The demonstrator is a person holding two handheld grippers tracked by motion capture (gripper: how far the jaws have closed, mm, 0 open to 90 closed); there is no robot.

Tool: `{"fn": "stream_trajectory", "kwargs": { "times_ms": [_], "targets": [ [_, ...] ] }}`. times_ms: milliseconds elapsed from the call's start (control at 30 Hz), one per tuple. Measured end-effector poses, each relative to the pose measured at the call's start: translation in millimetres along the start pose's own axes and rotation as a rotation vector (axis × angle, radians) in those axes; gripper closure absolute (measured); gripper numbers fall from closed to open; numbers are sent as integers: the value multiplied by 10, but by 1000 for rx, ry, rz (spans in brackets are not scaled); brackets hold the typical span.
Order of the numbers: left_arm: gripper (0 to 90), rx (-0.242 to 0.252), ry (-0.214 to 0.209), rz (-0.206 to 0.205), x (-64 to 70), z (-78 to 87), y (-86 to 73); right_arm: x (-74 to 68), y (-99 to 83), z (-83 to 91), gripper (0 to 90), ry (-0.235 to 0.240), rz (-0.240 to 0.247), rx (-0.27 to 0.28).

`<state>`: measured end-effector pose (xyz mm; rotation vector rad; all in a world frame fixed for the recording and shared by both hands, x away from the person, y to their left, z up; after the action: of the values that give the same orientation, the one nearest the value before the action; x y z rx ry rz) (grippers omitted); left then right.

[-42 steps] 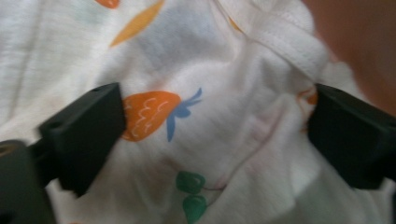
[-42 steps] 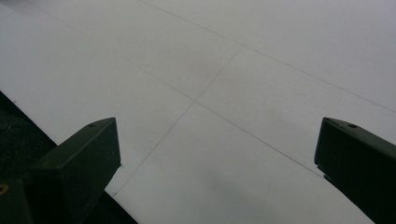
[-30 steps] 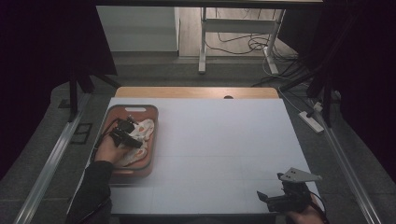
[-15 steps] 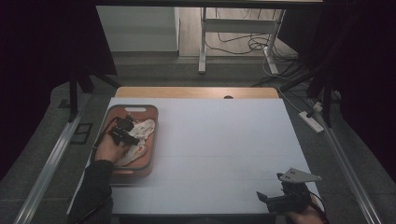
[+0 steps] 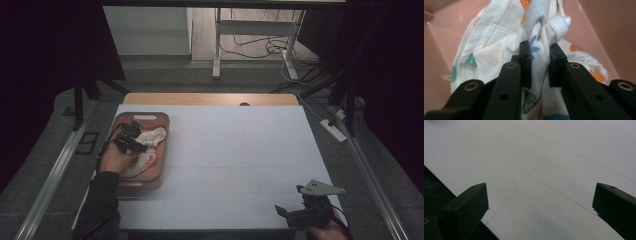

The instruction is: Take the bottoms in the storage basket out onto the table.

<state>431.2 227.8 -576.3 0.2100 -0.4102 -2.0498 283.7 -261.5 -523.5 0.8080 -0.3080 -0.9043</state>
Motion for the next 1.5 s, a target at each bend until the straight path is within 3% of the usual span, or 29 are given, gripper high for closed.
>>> {"fn": "stream_trajectory", "kwargs": {
  "times_ms": [300,633,1300,1500],
  "targets": [
    [754,109,-49,45,-36,192,31,8,6,9,8,8,-13,8],
    [754,189,-45,38,-10,391,92,9,9,15,8,9,-17,14],
    [753,408,-116,59,61,865,236,15,12,20,8,5,-21,18],
    [753,449,-127,49,110,977,280,14,12,22,8,5,-21,20]
  ]
}}
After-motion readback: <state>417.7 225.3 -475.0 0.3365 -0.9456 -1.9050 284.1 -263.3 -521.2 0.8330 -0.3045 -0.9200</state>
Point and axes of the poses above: each handheld gripper's, and its own axes: z roughly backward along the jaws, y roughly out of its top, x roughly to its right, the point moved 9 cm from there along -z, roughly forward along the jaws, and after that the axes turned 6 degrees about -z, right-handed, at the moved point
